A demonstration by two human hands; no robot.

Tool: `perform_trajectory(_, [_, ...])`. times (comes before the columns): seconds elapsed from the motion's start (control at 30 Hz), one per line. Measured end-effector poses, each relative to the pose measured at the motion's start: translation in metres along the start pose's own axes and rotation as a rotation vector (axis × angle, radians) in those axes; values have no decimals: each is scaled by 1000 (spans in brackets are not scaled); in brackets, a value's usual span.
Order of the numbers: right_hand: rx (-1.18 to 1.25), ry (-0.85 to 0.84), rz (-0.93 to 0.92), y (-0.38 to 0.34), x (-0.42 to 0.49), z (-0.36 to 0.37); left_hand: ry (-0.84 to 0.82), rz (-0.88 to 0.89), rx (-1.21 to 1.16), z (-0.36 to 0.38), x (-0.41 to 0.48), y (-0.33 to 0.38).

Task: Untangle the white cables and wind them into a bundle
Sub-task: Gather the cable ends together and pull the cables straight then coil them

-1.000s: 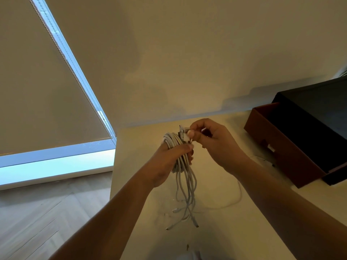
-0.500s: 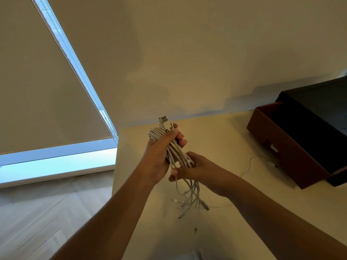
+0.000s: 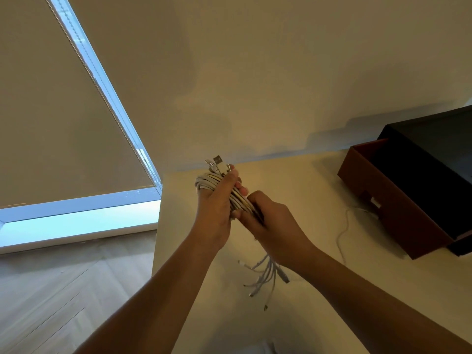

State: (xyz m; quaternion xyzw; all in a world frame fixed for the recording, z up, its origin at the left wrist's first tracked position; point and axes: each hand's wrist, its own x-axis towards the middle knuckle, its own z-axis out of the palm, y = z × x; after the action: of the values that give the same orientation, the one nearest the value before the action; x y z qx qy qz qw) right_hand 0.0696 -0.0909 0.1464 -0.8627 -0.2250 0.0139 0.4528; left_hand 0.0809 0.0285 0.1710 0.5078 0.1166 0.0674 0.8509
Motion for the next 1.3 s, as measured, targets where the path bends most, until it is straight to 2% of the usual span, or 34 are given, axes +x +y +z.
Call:
perform_trajectory(0.17, [-302,-41,-76,0,1,-1,20,13,-2,5,-6,-1])
perform_trajectory(0.37, [-393,-36,-96,-3,8,-5,13,71,-9,10,-2,8])
perform_trajectory(0.47, [-345,-77,-105,-3,9,-6,39,67,-7,8,-1,10])
perform_trajectory(0.7, [-88,-81,46,4,9,-16,57,55,-33,6,1,19])
perform_trajectory(1.03, [-80,-153,27,-4,5,-16,66,16,-174,-1,13,22])
perform_trajectory(1.17, [181,-218,174,-4,-1,-11,91,5,-165,0,15,24])
perform_trajectory(1.3, [156,-211,84,-3,-12,-7,44,-30,-218,-2,15,25])
